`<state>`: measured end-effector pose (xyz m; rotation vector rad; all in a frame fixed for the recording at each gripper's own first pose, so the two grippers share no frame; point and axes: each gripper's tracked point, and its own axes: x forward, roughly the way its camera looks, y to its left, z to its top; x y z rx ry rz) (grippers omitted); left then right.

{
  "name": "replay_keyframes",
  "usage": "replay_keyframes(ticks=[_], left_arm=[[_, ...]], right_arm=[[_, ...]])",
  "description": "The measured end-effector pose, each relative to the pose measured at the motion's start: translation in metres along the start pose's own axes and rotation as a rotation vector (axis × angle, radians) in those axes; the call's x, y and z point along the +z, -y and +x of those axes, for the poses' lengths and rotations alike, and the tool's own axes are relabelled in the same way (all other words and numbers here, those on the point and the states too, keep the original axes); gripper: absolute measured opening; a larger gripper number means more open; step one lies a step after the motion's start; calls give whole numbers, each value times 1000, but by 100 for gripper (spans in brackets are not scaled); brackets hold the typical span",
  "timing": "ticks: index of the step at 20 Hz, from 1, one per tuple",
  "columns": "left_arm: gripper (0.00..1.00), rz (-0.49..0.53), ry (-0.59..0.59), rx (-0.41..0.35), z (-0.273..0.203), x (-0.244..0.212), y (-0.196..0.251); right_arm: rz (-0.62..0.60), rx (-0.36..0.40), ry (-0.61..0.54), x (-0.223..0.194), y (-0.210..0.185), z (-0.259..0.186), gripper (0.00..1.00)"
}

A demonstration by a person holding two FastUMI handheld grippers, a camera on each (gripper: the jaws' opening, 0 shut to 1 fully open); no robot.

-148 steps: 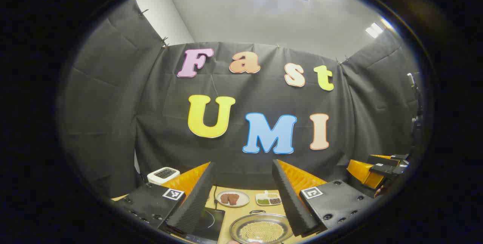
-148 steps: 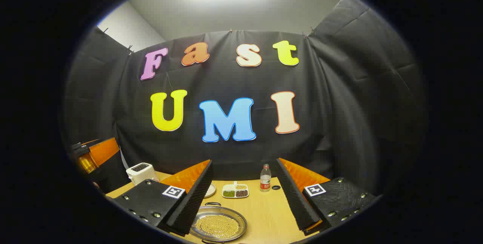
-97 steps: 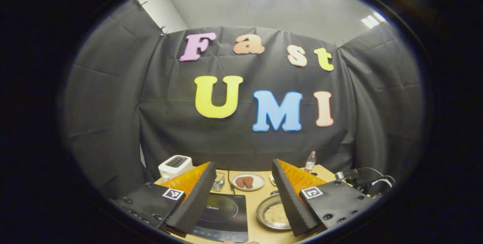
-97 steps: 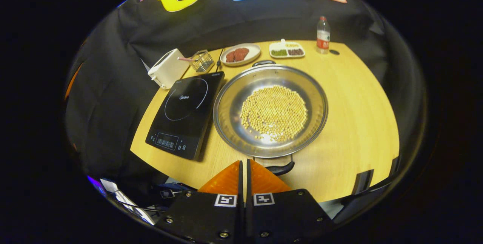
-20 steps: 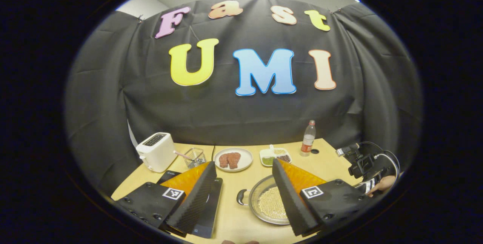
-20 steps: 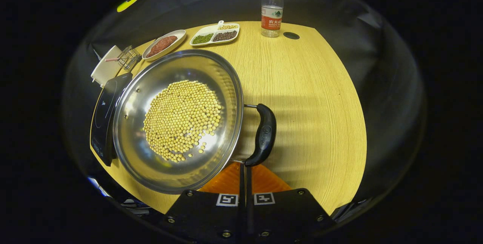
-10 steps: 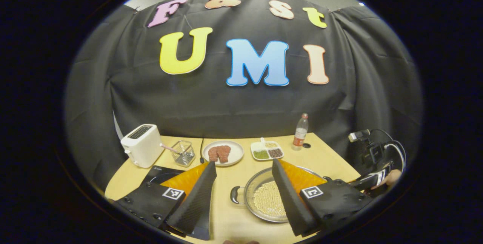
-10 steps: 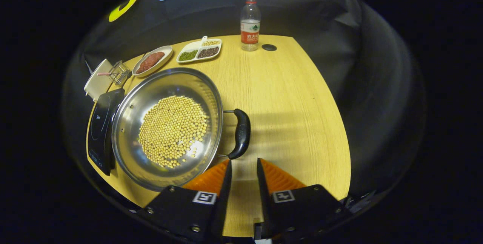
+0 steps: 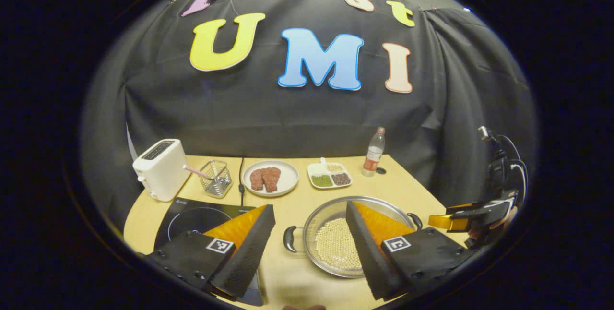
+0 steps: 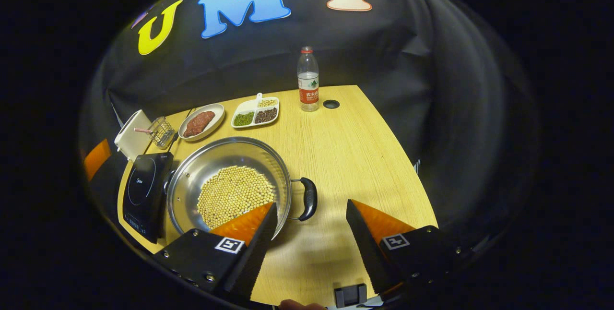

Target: First push the handle of the pot to place it horizontally, then grasp the pot with both hands and set it on the induction cooktop.

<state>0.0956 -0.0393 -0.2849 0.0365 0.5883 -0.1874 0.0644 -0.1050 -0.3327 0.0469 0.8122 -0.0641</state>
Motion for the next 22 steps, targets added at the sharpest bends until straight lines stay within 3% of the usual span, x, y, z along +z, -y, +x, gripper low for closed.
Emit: replay_keyframes(ticks=[22], left_arm=[[98, -48, -245, 4, 116, -119, -28]], right_arm=[[-30, 32, -64, -15, -9, 83, 89]])
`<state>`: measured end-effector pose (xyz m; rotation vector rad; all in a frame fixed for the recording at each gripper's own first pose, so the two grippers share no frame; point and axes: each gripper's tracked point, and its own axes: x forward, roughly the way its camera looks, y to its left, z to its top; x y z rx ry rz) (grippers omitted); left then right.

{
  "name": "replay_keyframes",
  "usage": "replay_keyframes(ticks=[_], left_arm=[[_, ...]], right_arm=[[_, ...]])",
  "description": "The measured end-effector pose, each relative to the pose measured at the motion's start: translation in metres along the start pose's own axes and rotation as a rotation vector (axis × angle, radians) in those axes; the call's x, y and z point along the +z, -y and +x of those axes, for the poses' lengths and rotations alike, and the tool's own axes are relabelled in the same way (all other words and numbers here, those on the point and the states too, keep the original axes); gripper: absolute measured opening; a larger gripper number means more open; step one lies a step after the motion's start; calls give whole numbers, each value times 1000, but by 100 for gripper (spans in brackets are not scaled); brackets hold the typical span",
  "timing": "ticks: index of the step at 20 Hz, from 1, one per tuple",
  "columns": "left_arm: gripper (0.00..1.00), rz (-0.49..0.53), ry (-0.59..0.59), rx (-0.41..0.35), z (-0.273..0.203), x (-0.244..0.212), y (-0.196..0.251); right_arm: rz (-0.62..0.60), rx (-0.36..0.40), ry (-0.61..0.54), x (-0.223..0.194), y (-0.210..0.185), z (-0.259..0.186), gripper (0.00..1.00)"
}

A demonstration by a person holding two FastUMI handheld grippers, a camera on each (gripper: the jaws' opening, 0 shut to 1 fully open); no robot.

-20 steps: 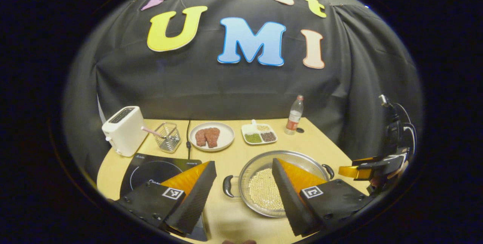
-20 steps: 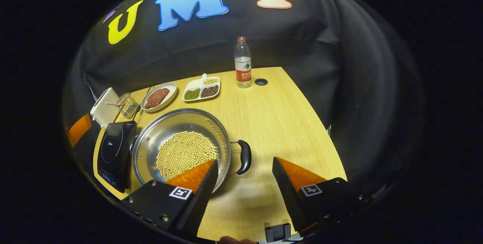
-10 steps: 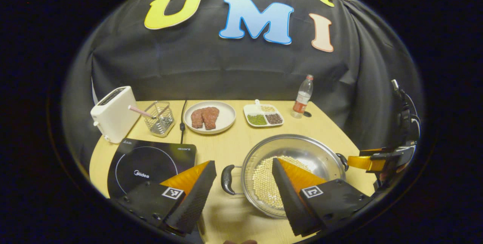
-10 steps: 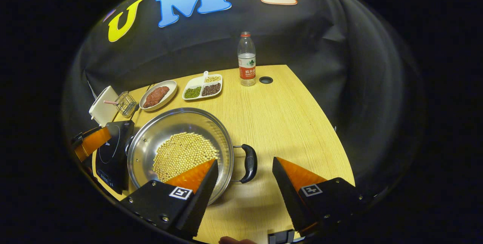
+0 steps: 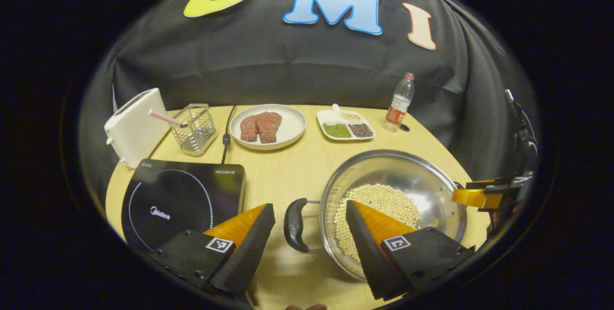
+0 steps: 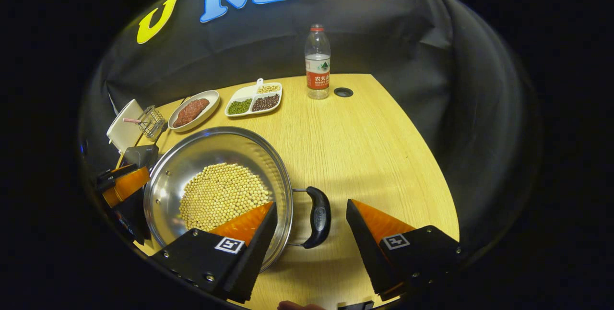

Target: First push the handle of the pot to place it horizontally, then grasp the pot with both hands and set it on the induction cooktop.

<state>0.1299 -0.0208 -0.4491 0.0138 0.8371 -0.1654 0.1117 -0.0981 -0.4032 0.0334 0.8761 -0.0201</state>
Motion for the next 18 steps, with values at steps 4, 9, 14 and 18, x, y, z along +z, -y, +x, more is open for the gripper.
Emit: replay_keyframes(ticks=[4, 9, 14, 18], left_arm=[[98, -6, -29, 11, 14, -10, -7], [98, -15, -51, 25, 22, -19, -14], [98, -11, -74, 34, 26, -26, -17], [95, -4, -83, 30, 29, -28, -17]], right_arm=[[8, 1, -23, -4, 1, 13, 89], [10, 14, -46, -9, -2, 26, 89], [12, 11, -79, -15, -5, 34, 89], [-2, 1, -91, -19, -4, 37, 87]])
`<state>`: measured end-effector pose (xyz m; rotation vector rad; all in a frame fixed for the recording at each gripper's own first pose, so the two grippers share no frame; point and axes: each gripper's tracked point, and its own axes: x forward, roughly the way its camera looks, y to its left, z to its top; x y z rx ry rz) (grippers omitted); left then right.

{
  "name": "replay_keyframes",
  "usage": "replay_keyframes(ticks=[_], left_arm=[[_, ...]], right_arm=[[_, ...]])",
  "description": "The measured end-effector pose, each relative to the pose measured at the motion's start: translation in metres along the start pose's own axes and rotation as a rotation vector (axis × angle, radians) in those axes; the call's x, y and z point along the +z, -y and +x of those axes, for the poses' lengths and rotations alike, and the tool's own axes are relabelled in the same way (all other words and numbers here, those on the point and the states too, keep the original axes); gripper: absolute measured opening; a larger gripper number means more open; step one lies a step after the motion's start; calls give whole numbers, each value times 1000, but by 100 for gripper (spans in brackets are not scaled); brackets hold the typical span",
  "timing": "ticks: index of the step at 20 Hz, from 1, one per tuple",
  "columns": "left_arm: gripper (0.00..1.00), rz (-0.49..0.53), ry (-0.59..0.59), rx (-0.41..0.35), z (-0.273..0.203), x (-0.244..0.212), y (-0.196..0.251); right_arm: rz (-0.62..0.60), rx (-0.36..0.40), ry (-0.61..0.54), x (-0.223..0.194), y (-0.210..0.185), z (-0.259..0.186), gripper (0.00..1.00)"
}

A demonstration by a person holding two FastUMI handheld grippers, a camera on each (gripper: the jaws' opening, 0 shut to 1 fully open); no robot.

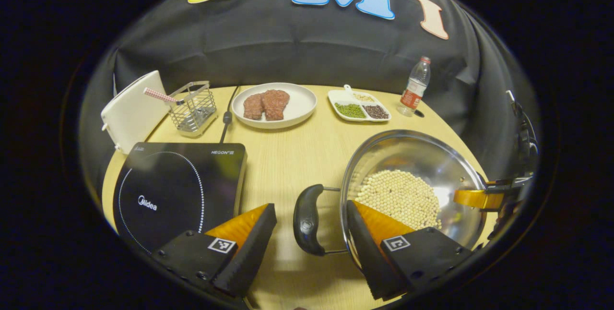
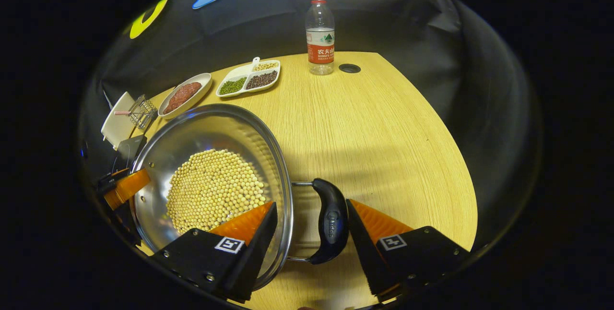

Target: First push the handle of the pot to place it horizontally, then grasp the pot with both hands and set it on the induction cooktop.

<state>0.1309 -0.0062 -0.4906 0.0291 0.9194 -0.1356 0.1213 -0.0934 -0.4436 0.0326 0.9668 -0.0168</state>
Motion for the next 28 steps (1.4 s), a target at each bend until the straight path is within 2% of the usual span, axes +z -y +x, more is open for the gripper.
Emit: replay_keyframes(ticks=[1, 3, 5, 6, 7, 8, 9, 11, 13, 14, 15, 17, 18, 19, 20, 21, 22, 23, 24, 25, 26, 27, 28], left_arm=[[99, 5, -4, -4, 1, -1, 1], [93, 12, -11, -11, 2, -4, 4], [91, 20, -31, -20, 5, -7, 7], [89, 19, -33, -32, 4, -7, 9], [84, 24, -36, -37, 6, -8, 11], [79, 31, -38, -40, 8, -8, 11], [82, 31, -45, -57, 10, -11, 16], [72, 37, -53, -57, 10, -11, 16], [75, 30, -59, -62, 11, -11, 16], [71, 22, -68, -69, 11, -12, 17], [70, 17, -74, -71, 12, -13, 16], [72, 13, -85, -76, 13, -13, 17], [67, 14, -88, -78, 14, -12, 17], [71, 9, -90, -78, 12, -13, 16], [67, 8, -92, -77, 11, -12, 17], [67, 7, -95, -75, 13, -14, 16], [69, 1, -95, -74, 11, -11, 17], [68, -1, -98, -75, 11, -12, 17], [63, -1, -98, -74, 11, -11, 16], [66, -2, -102, -77, 10, -12, 17], [61, -15, -102, -80, 10, -11, 18], [64, -22, -104, -83, 9, -11, 18], [60, -21, -103, -85, 8, -10, 18]], right_arm=[[-4, -5, 2, -1, 0, 0, 87], [-2, -4, -6, -2, -3, 3, 85], [4, -8, -8, -3, -3, 4, 85], [4, -11, -12, -3, -4, 5, 71], [8, -15, -11, -2, -3, 5, 77], [13, -15, -10, -1, -3, 6, 76], [17, -11, -10, -2, -4, 7, 76], [44, 0, -12, 0, -4, 8, 76], [92, 22, -21, -1, -4, 8, 74], [117, 36, -30, -1, -5, 12, 70], [141, 49, -30, -1, -5, 11, 73], [151, 62, -31, -2, -6, 9, 59], [153, 67, -45, -5, -8, 8, 60], [158, 66, -44, -3, -6, 9, 60], [149, 64, -48, -3, -6, 9, 60], [166, 66, -45, -1, -7, 8, 60], [167, 73, -57, -4, -8, 6, 50], [170, 72, -54, -1, -6, 7, 55], [163, 70, -55, -2, -7, 7, 55], [162, 69, -51, -2, -7, 8, 55], [158, 68, -55, -2, -7, 9, 55], [161, 69, -57, -2, -8, 8, 56], [159, 65, -57, -2, -8, 7, 56]])
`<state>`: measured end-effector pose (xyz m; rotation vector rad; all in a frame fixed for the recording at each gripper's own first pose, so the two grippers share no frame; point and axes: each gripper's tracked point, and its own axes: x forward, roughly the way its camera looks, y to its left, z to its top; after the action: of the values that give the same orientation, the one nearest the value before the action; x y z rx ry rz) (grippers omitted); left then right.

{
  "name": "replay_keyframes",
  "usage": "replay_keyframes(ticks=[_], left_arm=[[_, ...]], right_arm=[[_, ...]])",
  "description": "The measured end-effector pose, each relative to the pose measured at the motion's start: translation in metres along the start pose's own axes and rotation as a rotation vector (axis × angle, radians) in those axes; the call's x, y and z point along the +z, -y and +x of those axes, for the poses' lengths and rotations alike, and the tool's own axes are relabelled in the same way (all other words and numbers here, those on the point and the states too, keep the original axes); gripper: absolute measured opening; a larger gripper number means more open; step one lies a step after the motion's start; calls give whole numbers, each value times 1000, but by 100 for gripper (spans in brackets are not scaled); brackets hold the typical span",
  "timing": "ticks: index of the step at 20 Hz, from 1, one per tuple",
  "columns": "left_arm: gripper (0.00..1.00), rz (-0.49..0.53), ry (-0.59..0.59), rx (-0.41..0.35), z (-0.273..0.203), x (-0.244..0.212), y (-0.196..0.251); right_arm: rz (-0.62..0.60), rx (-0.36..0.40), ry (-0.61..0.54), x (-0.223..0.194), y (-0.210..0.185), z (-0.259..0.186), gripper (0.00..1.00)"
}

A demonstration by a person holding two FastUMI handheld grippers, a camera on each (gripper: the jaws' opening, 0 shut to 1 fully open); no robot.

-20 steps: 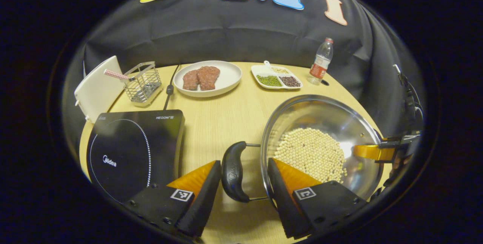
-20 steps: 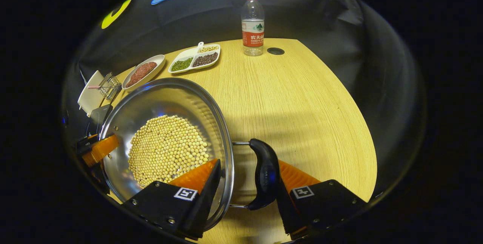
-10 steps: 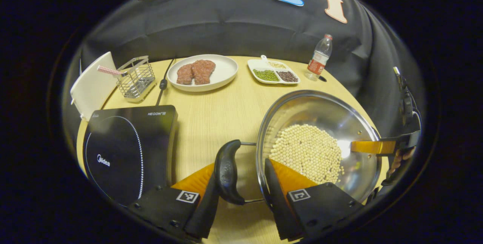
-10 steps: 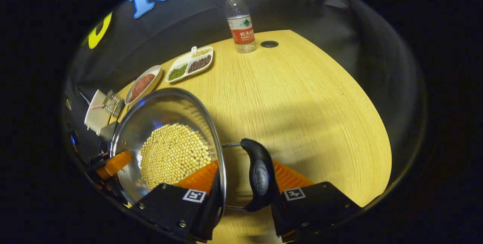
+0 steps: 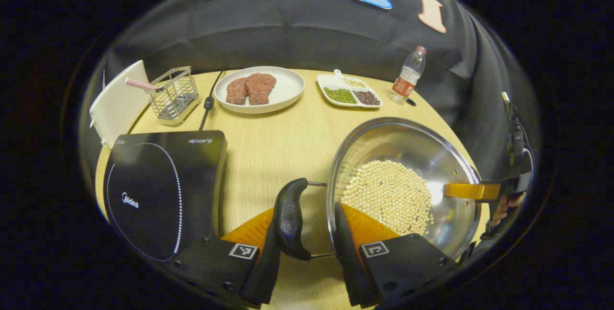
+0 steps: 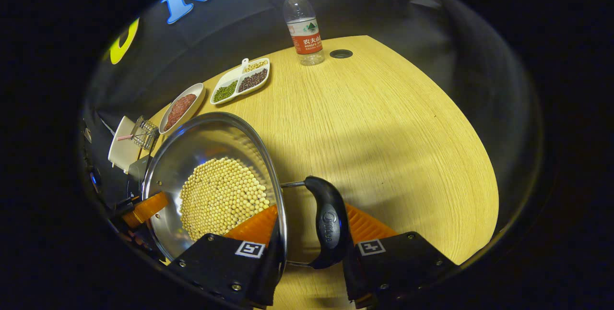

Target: First push the handle of the pot to place it horizontally, then grasp the pot with both hands and set it on the induction cooktop.

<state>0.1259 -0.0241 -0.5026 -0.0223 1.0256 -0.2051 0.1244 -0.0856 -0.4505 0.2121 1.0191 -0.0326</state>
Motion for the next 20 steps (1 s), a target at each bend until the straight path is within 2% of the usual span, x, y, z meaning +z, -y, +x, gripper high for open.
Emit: replay_keyframes(ticks=[5, 7, 8, 11, 12, 20], left_arm=[[60, 8, 11, -5, -13, 7, -1], [64, 6, 22, -8, -23, 13, -1], [60, 5, 28, -9, -30, 17, -3], [60, -7, 46, -9, -49, 26, -10], [64, -14, 50, -5, -57, 29, -13], [64, -29, 83, 11, -121, 50, -50]], right_arm=[[8, -1, 6, 1, -1, -8, 55], [2, -1, 17, 4, -6, -20, 55], [-1, 0, 25, 6, -11, -29, 55], [-25, 2, 49, 13, -23, -50, 55], [-37, 3, 60, 16, -29, -55, 55], [-61, 27, 94, 20, -81, -101, 55]])
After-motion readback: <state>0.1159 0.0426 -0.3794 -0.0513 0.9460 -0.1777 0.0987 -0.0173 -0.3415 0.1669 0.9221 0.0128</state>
